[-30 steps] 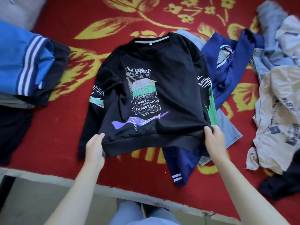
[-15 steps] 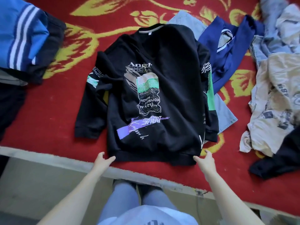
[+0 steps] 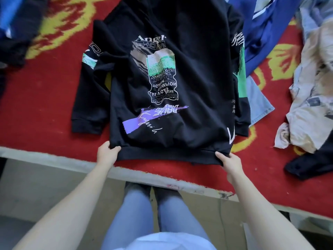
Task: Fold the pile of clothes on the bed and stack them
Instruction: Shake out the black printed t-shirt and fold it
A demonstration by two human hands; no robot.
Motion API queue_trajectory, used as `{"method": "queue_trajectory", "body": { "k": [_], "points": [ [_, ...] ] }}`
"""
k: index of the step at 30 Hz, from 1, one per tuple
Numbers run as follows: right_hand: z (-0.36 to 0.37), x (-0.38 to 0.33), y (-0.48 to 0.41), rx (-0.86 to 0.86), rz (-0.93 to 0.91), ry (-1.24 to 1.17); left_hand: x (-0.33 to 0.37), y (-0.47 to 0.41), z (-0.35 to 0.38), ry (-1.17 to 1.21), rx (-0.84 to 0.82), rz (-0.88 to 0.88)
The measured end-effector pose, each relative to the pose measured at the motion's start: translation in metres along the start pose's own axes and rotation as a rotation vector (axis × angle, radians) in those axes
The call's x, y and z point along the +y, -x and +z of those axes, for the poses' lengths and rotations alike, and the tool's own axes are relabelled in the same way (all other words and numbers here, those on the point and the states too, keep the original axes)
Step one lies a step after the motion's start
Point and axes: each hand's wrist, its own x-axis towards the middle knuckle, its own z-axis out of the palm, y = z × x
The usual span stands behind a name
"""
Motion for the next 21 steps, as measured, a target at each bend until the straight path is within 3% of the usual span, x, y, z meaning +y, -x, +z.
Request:
{"method": "queue_trajectory", "body": {
  "k": [4,6,8,11,17,21],
  "points": [
    [-0.039,-0.011,0.025,-0.271,-0.025,-0.063,0.001,0.015,-0.032,0.272,0.016,-0.129],
    [-0.055,-0.007,0.035,-0.416,-0.003,0.148,-0.012,0.018,-0.049,0.214,0.004,-0.16],
    [-0.055,0.002,0.043,-0.433,0.027,0.377,-0.027,0.018,-0.053,0.053,-0.039,-0.186],
    [-0.046,0.019,0.029,-0.237,-0.013,0.572,-0.042,0.019,-0.043,-0.085,-0.097,-0.23],
    [-0.029,-0.036,-0.036,0.229,-0.012,0.116,-0.012,0.031,-0.005,-0.404,0.061,0.023],
    [-0.022,-0.062,-0.08,0.272,0.105,-0.194,0.009,0.038,0.021,-0.508,0.127,0.173]
  ]
}}
